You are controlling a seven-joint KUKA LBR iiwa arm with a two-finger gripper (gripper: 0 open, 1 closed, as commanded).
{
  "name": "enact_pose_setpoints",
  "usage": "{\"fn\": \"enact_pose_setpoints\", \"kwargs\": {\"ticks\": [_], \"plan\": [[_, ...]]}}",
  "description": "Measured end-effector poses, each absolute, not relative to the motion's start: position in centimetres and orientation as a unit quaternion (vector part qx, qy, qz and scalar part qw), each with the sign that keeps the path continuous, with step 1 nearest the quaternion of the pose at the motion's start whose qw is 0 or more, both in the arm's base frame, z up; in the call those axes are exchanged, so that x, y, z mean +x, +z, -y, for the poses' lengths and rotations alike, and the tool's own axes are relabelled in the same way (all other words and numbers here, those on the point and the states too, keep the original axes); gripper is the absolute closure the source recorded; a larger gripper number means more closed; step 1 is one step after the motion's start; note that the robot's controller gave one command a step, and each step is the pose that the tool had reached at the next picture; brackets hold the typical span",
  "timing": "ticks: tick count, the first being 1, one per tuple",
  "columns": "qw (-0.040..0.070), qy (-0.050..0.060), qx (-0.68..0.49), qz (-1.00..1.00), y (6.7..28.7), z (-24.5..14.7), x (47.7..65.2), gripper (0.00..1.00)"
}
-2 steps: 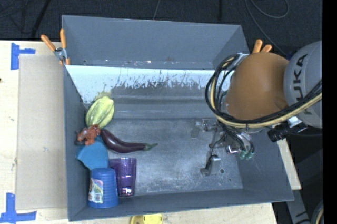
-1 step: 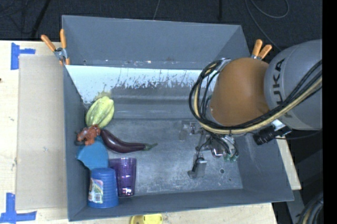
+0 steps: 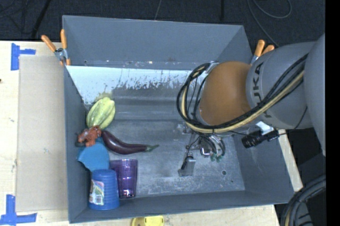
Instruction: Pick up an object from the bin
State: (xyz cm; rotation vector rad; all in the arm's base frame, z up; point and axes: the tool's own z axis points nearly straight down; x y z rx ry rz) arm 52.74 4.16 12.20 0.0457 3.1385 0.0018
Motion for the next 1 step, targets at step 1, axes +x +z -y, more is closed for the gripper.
{"fn": "enact_pose_setpoints", "kwargs": {"ticks": [1], "plan": [[-0.002,-0.001,-0.018,-1.000,10.31,-8.45,52.64,0.00]]}}
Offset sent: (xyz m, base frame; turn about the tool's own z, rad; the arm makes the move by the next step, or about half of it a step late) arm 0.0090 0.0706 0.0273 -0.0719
